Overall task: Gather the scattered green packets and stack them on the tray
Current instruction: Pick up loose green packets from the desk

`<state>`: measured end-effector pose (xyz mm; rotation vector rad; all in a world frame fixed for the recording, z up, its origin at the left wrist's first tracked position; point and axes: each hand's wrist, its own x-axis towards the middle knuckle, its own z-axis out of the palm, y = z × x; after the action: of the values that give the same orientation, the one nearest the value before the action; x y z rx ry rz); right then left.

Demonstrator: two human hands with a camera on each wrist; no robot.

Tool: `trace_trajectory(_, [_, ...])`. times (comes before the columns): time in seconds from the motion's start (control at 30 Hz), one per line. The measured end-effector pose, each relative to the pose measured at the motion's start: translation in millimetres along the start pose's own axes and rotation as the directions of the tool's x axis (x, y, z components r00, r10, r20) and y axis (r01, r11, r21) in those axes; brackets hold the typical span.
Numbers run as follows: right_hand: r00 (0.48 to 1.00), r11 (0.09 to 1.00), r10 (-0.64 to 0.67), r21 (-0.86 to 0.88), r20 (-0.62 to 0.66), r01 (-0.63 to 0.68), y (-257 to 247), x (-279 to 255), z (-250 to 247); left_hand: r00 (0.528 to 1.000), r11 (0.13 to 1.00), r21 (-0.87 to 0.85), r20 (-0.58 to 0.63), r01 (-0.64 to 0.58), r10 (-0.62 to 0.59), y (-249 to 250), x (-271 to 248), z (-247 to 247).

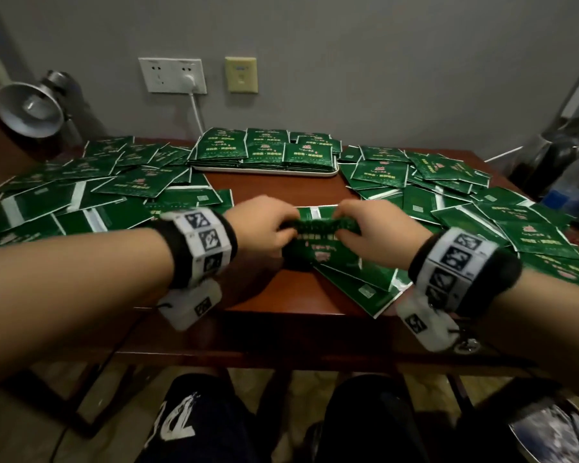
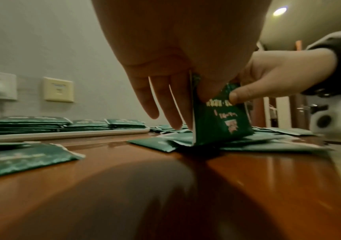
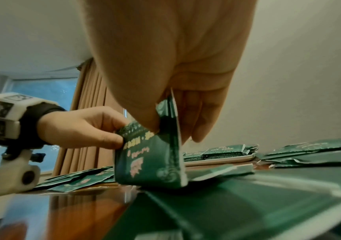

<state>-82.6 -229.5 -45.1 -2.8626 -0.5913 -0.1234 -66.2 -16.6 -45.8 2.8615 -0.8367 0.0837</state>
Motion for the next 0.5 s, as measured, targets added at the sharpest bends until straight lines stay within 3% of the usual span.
trace_trajectory(0.17, [0.993,0.995,0.096,-0.002,0.068,-0.096,-8,46,9,0.993,0.992,0.039,-0.004,0.118,-0.118,-25,18,-9])
trace_trajectory(0.27, [0.978,0.992,0.087,-0.105,0.191,-0.068,-16,55,16,0.989,0.987,0.063,0.002,0.151,-0.151,-33,20,-9])
trace_trajectory(0.37, [0.959,0.977,0.063,-0.213,0.278,-0.003,-23,53,22,0.988,0.983,0.125,0.065,0.132,-0.141,-32,17,-2])
trace_trajectory(0.5, [0.939,0.951,0.122,-0.309,0.322,-0.017,-29,54,20,0.988,0.982,0.182,0.138,0.043,-0.069,-23,12,13])
